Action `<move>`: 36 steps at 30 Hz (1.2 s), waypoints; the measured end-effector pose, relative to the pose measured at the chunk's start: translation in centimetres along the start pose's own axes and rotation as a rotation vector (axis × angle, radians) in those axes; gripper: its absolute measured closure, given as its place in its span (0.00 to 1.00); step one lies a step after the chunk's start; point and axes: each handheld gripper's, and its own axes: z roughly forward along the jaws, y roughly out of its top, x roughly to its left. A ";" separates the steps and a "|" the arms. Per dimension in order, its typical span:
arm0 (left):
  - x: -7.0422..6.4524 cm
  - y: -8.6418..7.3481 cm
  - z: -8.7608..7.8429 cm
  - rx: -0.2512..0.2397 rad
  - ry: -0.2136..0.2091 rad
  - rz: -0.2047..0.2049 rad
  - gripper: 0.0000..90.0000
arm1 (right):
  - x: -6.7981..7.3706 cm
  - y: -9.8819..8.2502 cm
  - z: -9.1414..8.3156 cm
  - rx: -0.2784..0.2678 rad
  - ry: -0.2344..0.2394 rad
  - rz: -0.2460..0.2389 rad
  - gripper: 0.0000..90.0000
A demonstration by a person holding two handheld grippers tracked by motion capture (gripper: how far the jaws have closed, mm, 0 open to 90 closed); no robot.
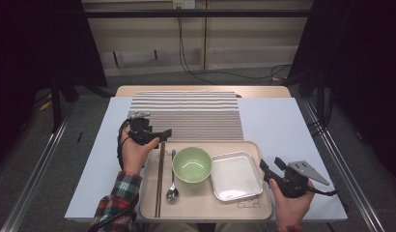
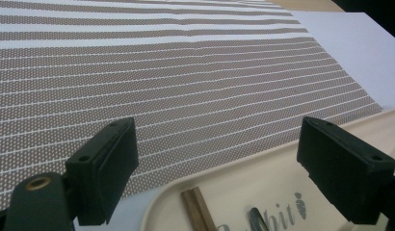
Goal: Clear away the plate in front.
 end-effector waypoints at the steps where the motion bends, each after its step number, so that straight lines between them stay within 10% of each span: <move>1: 0.1 0.0 -0.1 0.004 0.000 0.002 0.16 | -0.1 0.2 0.0 -0.006 -0.001 -0.004 0.42; 22: 2.0 -1.2 -2.9 -0.026 0.049 -0.033 0.15 | -3.4 2.8 1.5 0.061 0.109 -0.016 0.17; 36: 3.2 -2.2 -4.3 -0.019 0.086 -0.054 0.14 | -5.3 3.5 2.0 0.096 0.179 -0.108 0.13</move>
